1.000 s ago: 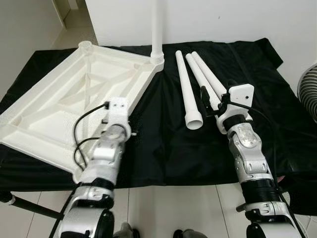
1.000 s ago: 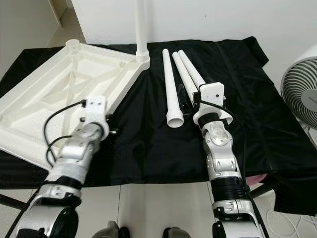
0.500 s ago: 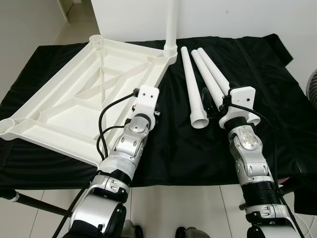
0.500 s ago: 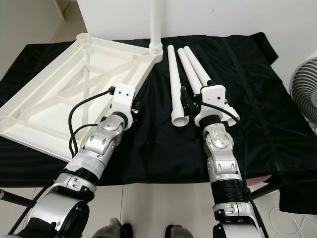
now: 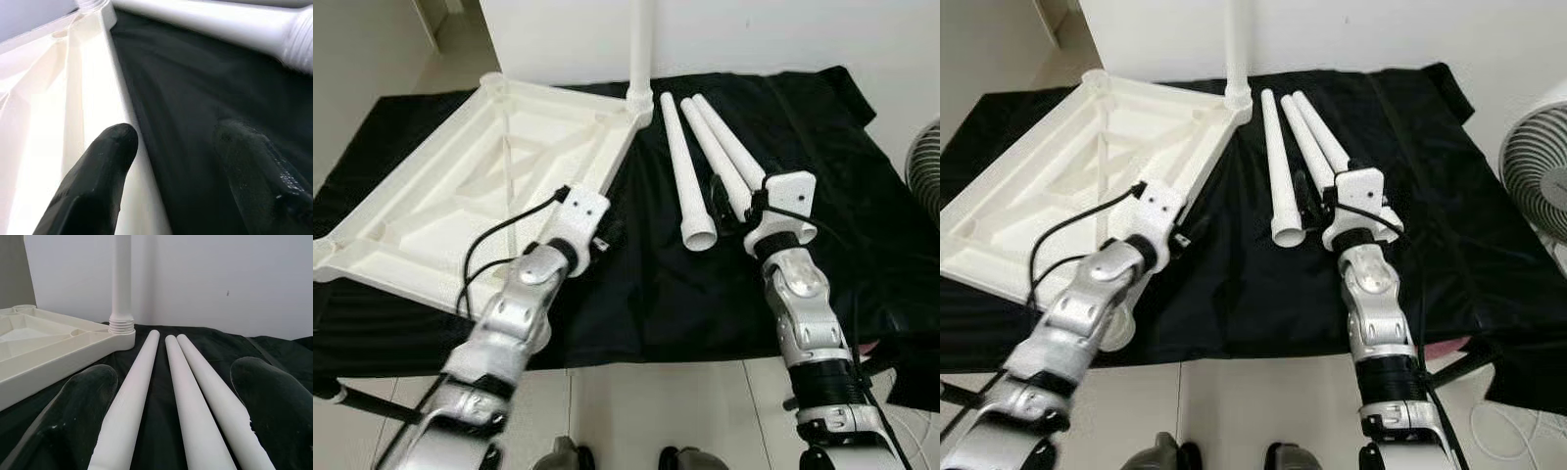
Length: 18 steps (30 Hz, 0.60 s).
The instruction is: Building children table
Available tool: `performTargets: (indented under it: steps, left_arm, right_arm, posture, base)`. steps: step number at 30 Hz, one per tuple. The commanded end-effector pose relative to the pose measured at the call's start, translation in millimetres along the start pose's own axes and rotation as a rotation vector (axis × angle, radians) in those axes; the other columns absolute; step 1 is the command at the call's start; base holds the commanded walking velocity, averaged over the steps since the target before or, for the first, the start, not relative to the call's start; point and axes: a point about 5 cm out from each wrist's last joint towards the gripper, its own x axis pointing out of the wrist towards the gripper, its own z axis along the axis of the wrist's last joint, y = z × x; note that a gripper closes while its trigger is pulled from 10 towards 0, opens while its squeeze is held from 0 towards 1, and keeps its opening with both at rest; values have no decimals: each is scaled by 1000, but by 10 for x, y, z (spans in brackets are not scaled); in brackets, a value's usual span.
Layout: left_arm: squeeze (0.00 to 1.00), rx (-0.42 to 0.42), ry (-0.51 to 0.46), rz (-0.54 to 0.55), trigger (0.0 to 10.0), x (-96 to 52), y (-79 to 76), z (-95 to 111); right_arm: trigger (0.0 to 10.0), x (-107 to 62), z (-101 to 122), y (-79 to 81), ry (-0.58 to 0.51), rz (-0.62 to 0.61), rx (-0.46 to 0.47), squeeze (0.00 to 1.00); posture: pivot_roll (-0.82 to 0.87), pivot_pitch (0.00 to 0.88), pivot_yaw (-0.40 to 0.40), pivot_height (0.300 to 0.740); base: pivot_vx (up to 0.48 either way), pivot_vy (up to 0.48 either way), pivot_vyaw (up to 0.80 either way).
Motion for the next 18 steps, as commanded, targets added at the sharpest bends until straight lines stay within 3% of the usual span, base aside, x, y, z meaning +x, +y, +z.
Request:
performTargets:
  steps: [1,12,18]
  left_arm:
    - [0,-9,-1,-66,10000,-101,1,-13]
    - [0,6,107,-209,10000,-597,152,-217]
    - [0,24,185,-241,10000,-742,219,-312]
  right_arm:
    - [10000,2,-6,45,5,18,3,0]
    - [10000,-4,-14,56,8,23,4,0]
    - [10000,-5,-10,49,7,25,1,0]
  posture:
    - [-94,122,75,740]
    - [-86,124,75,740]
    - [-86,123,75,740]
  base:
    - [0,0,0]
    - [0,0,0]
    - [0,0,0]
